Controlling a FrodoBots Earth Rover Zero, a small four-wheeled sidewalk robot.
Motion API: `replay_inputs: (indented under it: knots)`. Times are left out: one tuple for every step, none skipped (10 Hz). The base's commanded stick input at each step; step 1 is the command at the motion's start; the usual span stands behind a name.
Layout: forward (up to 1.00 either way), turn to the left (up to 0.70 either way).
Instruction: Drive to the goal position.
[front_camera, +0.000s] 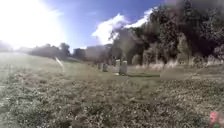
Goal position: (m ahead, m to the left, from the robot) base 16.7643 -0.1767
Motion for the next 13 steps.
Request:
replay_inputs:
  knots:
    - [0.5, 0.0]
    - [0.5, 0.0]
    - [0.5, 0.0]
    - [0.5, 0.0]
    - [0.5, 0.0]
    - [0.5, 0.0]
    - [0.5, 0.0]
    - [0.5, 0.0]
    - [0.5, 0.0]
    - [0.5, 0.0]
    - [0.5, 0.0]
    - [0.5, 0.0]
    - [0.5, 0.0]
